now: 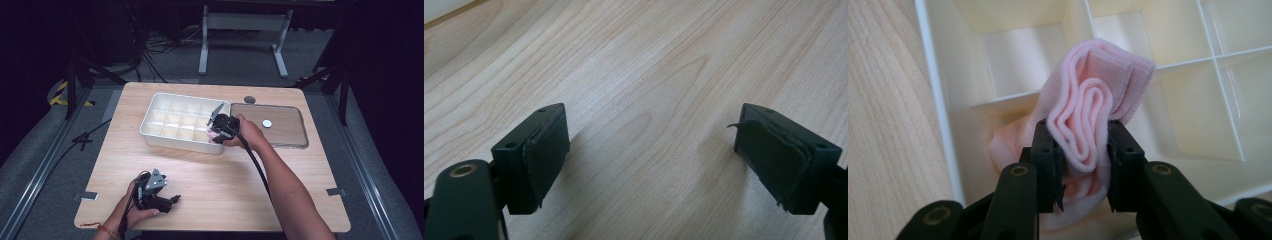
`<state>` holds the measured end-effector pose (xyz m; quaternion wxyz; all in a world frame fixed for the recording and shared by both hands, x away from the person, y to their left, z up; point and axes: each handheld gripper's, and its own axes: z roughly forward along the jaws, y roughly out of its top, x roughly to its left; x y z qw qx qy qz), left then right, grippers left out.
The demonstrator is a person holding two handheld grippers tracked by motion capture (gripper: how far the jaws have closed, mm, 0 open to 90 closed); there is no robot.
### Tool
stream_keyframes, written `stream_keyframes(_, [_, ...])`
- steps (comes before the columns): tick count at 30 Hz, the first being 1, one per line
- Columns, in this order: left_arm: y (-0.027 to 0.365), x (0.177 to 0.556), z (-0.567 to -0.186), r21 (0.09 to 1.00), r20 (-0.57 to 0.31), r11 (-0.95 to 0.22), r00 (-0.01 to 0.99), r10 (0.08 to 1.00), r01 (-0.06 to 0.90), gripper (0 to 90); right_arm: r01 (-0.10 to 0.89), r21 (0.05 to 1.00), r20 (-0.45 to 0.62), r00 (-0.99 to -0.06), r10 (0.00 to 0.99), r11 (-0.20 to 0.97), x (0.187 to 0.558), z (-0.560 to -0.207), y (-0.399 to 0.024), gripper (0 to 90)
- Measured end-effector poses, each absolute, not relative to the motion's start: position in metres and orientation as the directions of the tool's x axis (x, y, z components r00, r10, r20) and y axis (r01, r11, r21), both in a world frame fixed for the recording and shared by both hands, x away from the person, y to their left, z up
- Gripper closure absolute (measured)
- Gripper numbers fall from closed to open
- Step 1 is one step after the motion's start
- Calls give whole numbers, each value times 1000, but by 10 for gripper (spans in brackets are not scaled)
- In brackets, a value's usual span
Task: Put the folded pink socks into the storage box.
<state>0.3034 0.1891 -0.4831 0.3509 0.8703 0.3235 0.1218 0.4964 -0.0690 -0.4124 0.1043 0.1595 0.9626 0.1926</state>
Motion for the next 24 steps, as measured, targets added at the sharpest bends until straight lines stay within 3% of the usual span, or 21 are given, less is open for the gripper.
stream_keyframes(10, [189,303,-483,690,-16,-544,762,648,477,147,262,392,-141,-930,339,882,497,-413,-69,682])
stream_keyframes(24, [189,303,-483,691,-19,-541,760,649,479,147,339,524,-51,-903,426,782,496,-398,-89,517])
